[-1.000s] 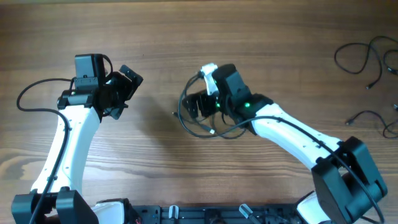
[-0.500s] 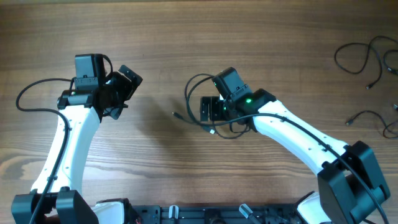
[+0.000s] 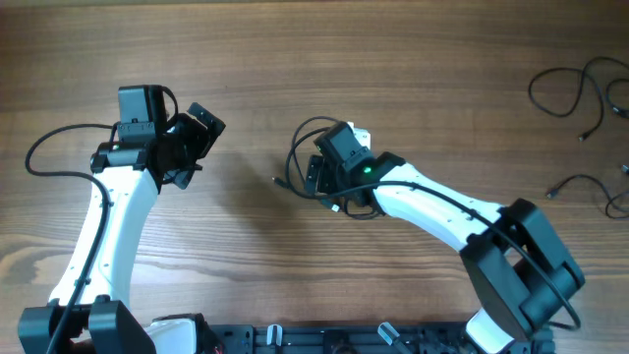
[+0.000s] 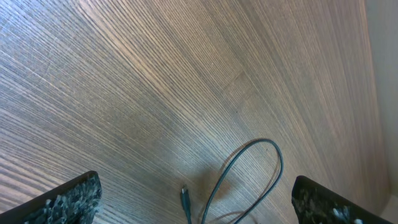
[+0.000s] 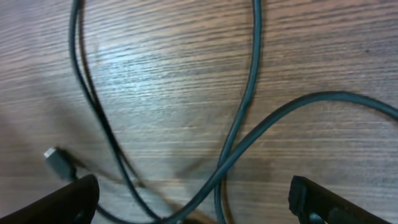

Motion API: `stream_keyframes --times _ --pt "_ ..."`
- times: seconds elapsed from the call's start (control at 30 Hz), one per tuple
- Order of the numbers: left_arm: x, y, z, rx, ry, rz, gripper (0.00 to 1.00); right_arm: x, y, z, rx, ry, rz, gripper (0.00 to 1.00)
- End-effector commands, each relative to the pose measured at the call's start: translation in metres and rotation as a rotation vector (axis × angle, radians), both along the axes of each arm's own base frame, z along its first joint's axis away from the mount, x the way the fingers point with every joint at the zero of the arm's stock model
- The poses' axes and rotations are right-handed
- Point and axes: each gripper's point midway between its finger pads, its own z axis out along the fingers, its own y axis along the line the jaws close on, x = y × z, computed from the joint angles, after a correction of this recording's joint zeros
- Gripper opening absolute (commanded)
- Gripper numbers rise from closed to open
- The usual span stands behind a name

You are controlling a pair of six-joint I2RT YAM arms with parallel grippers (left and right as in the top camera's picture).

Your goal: Untangle cables

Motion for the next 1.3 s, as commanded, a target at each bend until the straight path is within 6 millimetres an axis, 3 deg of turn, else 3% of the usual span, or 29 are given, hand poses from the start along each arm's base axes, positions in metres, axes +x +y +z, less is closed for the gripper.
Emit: stream_keyframes --times 0.0,0.13,0.37,0.67,0.97,1.13,1.2,1.27 --pt "0.003 0.004 0.010 0.006 -0.027 0.017 1.00 0.011 0.009 -0.008 -0.017 -0.061 0.029 1.00" --pt "0.002 0.004 0.009 0.006 -0.025 0.017 1.00 0.020 0.018 -0.013 -0.005 -0.102 0.062 1.00" --pt "0.003 0.004 0.009 0.006 -0.026 0.017 1.00 0.017 0.025 -0.032 -0.077 -0.103 0.169 1.00" --pt "0.003 0.004 0.009 0.006 -0.026 0.017 1.00 0.007 0.042 -0.029 -0.139 -0.147 0.303 1.00" --pt "0.002 0.004 0.009 0.006 -0.025 0.017 1.00 -0.002 0.034 -0.041 -0.253 -0.113 0.418 1.00" --pt "0.003 0.004 0.009 0.006 -0.026 0.017 1.00 -0.009 0.029 -0.059 -0.300 -0.070 0.456 1.00" --pt "0.002 0.004 0.009 0.006 -0.025 0.017 1.00 -0.008 0.034 -0.058 -0.291 -0.086 0.463 0.98" --pt "0.002 0.004 0.009 0.006 -0.025 0.017 1.00 -0.006 0.034 -0.058 -0.285 -0.090 0.421 0.85"
